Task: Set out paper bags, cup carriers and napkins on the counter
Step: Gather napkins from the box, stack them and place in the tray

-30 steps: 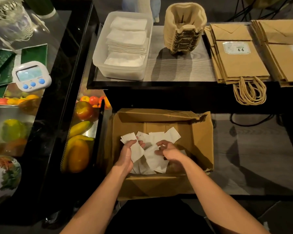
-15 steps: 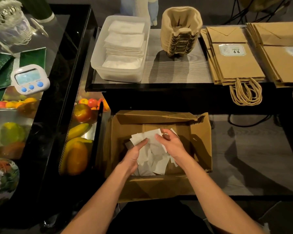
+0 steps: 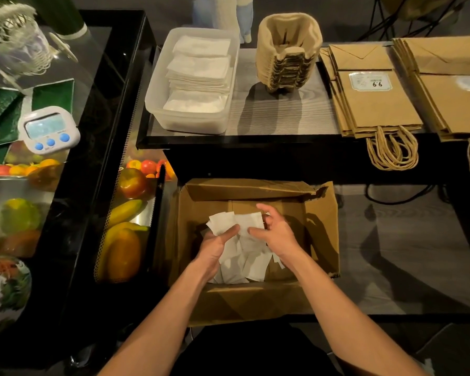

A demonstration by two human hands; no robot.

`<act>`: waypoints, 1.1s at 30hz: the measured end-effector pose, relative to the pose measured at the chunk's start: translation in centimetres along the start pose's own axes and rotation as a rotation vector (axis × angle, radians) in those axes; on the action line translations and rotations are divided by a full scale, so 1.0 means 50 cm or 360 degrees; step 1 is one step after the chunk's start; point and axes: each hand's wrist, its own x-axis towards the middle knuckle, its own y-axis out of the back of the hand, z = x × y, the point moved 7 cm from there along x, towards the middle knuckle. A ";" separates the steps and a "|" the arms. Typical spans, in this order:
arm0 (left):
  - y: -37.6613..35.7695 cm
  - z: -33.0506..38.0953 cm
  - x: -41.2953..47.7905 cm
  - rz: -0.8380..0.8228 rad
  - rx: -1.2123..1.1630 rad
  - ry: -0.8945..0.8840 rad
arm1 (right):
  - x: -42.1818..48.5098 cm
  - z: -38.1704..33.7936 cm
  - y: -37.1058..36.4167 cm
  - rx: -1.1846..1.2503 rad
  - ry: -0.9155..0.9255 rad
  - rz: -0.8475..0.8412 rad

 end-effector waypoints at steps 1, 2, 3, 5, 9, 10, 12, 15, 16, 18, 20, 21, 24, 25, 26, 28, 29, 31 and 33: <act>0.001 0.000 0.000 0.0041 0.0041 -0.0010 | -0.003 -0.003 0.001 -0.0004 0.0001 0.0051; 0.001 -0.001 0.001 0.0050 0.0063 -0.0026 | -0.004 -0.006 0.003 -0.0017 0.0008 0.0113; 0.001 -0.002 0.002 0.0055 0.0076 -0.0028 | -0.004 -0.007 0.005 -0.0028 0.0021 0.0169; 0.000 -0.003 0.003 0.0017 0.0096 -0.0029 | -0.001 -0.005 0.008 -0.0069 0.0036 0.0237; 0.000 -0.006 0.003 -0.0014 0.0175 -0.0042 | -0.002 -0.005 0.009 -0.0073 0.0049 0.0248; 0.000 -0.007 0.003 -0.0016 0.0164 -0.0044 | -0.001 -0.004 0.009 -0.0038 0.0052 0.0227; 0.000 -0.010 0.003 -0.0006 0.0062 -0.0018 | -0.003 -0.005 0.008 0.0006 0.0051 0.0165; 0.003 -0.009 0.000 0.0050 -0.0017 0.0000 | -0.001 -0.002 0.011 0.0002 0.0055 0.0098; 0.004 -0.008 0.002 0.0061 -0.0014 -0.0013 | -0.002 -0.002 0.011 -0.0005 0.0058 0.0083; 0.005 -0.007 0.001 0.0087 -0.0004 -0.0029 | -0.002 -0.004 0.012 -0.0005 0.0063 0.0067; 0.006 -0.007 0.001 0.0097 -0.0001 -0.0033 | 0.000 -0.004 0.015 -0.0001 0.0064 0.0066; 0.005 -0.006 0.001 0.0088 0.0001 -0.0033 | 0.000 -0.004 0.016 -0.0007 0.0064 0.0061; 0.006 0.000 0.000 0.0077 0.0003 -0.0049 | 0.001 -0.002 0.013 -0.0007 0.0053 0.0019; 0.006 0.003 0.001 0.0072 0.0009 -0.0077 | 0.002 -0.002 0.011 -0.0018 0.0050 0.0009; 0.007 0.006 0.003 0.0076 0.0027 -0.0101 | 0.003 -0.001 0.010 -0.0038 0.0048 0.0004; 0.008 0.009 0.003 0.0108 0.0040 -0.0110 | 0.006 0.000 0.007 -0.0066 0.0042 -0.0013; 0.007 0.010 0.000 0.0120 0.0013 -0.0097 | 0.006 -0.001 0.006 -0.0074 0.0042 -0.0018; 0.002 0.012 -0.006 0.0086 -0.0057 -0.0066 | 0.005 -0.001 0.006 -0.0088 0.0036 -0.0029; -0.002 0.017 -0.009 0.0011 -0.0036 -0.0086 | 0.004 0.000 0.006 -0.0145 0.0050 -0.0053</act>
